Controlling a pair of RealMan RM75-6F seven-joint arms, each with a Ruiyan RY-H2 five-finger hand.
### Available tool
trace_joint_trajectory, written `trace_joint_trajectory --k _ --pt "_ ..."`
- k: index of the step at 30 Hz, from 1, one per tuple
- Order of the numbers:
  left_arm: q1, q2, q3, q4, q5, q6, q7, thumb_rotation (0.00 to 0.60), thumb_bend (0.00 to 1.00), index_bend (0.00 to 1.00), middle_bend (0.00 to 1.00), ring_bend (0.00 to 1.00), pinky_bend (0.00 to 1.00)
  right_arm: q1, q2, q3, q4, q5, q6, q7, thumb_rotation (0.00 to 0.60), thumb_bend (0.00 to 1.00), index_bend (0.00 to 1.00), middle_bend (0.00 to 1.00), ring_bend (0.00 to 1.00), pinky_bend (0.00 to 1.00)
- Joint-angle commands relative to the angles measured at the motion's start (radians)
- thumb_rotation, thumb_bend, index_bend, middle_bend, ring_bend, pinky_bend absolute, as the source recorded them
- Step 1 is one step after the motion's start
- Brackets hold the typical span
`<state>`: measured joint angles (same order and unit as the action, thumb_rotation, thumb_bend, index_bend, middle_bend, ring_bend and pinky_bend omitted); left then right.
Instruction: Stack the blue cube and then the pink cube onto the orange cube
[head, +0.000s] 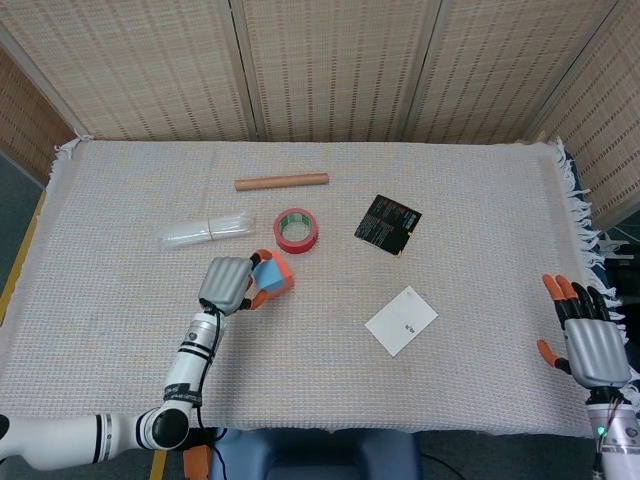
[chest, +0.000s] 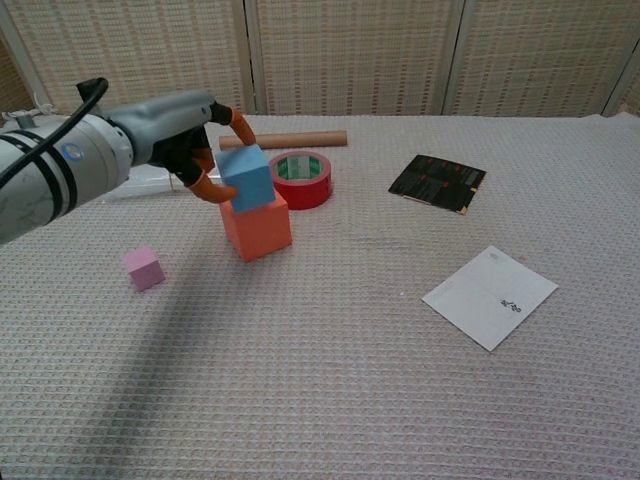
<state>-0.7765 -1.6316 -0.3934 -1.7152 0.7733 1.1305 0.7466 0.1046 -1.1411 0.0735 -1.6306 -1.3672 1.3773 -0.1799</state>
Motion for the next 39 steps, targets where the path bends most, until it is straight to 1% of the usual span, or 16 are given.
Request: trace_joint_trajectory --k 1,8,14,20,29,34,39 --pt "-0.031 -0.021 -0.008 0.022 -0.034 0.018 0.022 0.600 0.33 0.48 1.00 1.00 1.00 0.002 0.004 0.001 -0.001 0.005 -0.006 0.006 0.600 0.18 0.00 0.00 0.00 0.00" --pt "-0.091 -0.062 -0.010 0.092 -0.102 0.022 0.037 0.600 0.33 0.48 1.00 1.00 1.00 0.004 0.013 0.004 -0.003 0.011 -0.013 0.018 0.600 0.18 0.00 0.00 0.00 0.00" --pt "-0.122 -0.087 0.003 0.138 -0.107 0.045 0.043 0.600 0.33 0.48 1.00 1.00 1.00 0.004 0.020 0.004 -0.005 0.014 -0.015 0.027 0.600 0.18 0.00 0.00 0.00 0.00" --pt "-0.130 -0.092 0.011 0.151 -0.113 0.048 0.038 0.600 0.33 0.48 1.00 1.00 1.00 0.005 0.022 0.003 -0.005 0.015 -0.019 0.029 0.600 0.18 0.00 0.00 0.00 0.00" --pt "-0.138 -0.092 0.040 0.168 -0.086 0.073 0.032 0.600 0.33 0.46 1.00 1.00 1.00 0.008 0.022 -0.003 -0.007 0.013 -0.028 0.029 0.600 0.18 0.00 0.00 0.00 0.00" --pt "-0.140 -0.084 0.051 0.163 -0.094 0.066 0.033 0.600 0.33 0.45 1.00 1.00 1.00 0.012 0.021 -0.006 -0.009 0.017 -0.040 0.029 0.600 0.18 0.00 0.00 0.00 0.00" --pt "-0.142 -0.074 0.061 0.154 -0.104 0.063 0.041 0.600 0.33 0.38 1.00 1.00 1.00 0.014 0.024 -0.011 -0.014 0.013 -0.049 0.035 0.600 0.18 0.00 0.00 0.00 0.00"
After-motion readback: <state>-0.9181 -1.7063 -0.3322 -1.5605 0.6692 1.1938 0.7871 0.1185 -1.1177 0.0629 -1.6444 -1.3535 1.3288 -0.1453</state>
